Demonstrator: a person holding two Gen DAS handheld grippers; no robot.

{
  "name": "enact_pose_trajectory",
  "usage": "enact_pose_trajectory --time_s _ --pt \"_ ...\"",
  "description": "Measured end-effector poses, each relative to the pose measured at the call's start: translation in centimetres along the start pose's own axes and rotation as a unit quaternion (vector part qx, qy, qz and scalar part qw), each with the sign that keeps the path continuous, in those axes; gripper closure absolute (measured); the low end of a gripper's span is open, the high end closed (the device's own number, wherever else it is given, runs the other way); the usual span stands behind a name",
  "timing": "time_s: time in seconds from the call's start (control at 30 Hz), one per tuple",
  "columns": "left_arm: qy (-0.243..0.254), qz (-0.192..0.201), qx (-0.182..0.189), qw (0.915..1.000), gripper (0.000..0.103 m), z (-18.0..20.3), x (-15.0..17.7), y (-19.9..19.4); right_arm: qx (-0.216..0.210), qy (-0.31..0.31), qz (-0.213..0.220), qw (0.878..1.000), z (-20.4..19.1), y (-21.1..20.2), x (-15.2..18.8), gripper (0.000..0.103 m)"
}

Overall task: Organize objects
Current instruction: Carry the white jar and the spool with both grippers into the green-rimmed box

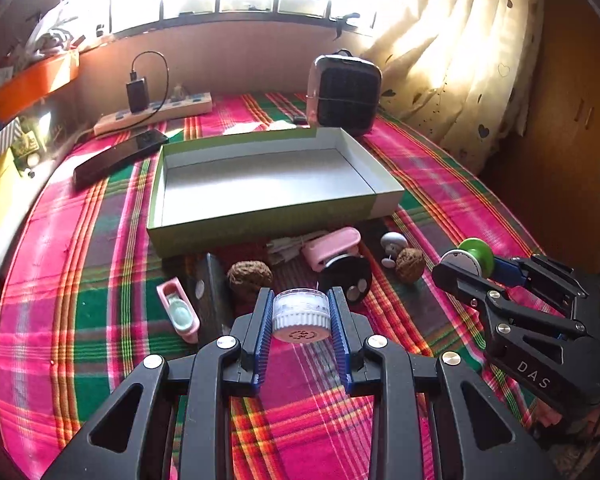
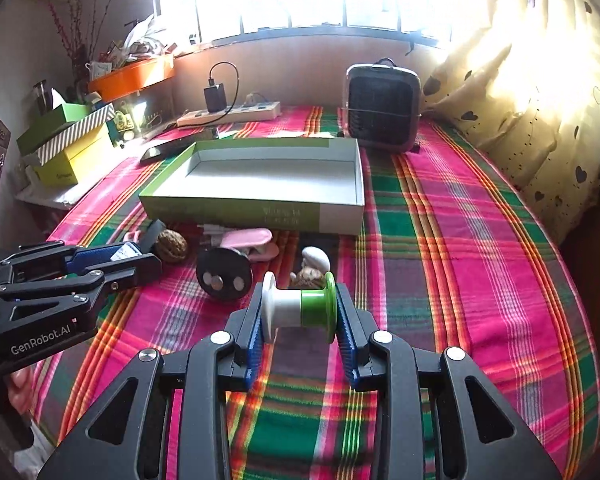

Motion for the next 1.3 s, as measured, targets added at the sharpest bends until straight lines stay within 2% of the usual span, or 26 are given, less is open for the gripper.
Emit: enact_pose_trajectory --time_s 0.37,0.73,0.97,1.13,1.3 --pt "-0.010 0.017 -0.016 0.9997 0.077 -3.0 -5.3 2.0 -0.025 -0.006 0.003 1.000 -0.2 3.7 -5.4 0.070" --pt "-0.023 0.002 -0.023 0.9995 0.077 -6.0 -9.4 6.3 -0.030 -0.008 -0.024 0.999 -0.3 9.2 -9.7 0.070" --pt "-0.026 -0.015 -0.028 0.9992 0.077 -7.3 -10.5 9.3 -0.027 0.006 -0.057 0.998 0.6 13.4 -10.4 0.070" --pt "-0.034 -0.040 -0.027 0.9983 0.077 -8.2 -10.1 11.5 -0.024 0.012 -0.076 0.997 1.2 15.3 -10.1 0.070" --pt "-0.038 -0.043 -0.025 0.9980 0.077 -8.4 -10.4 12.3 -0.018 0.008 -0.089 0.996 1.5 16.7 -10.0 0.070"
Point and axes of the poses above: each gripper's, at about its wrist camera, not at the fingertips, and y roughly the way its jaws point, z to its right, x to its underside, the point moved 4 cm from there along y, roughly the way its jaws point, and after that the axes turned 5 degrees about z, right-handed, at the moved point
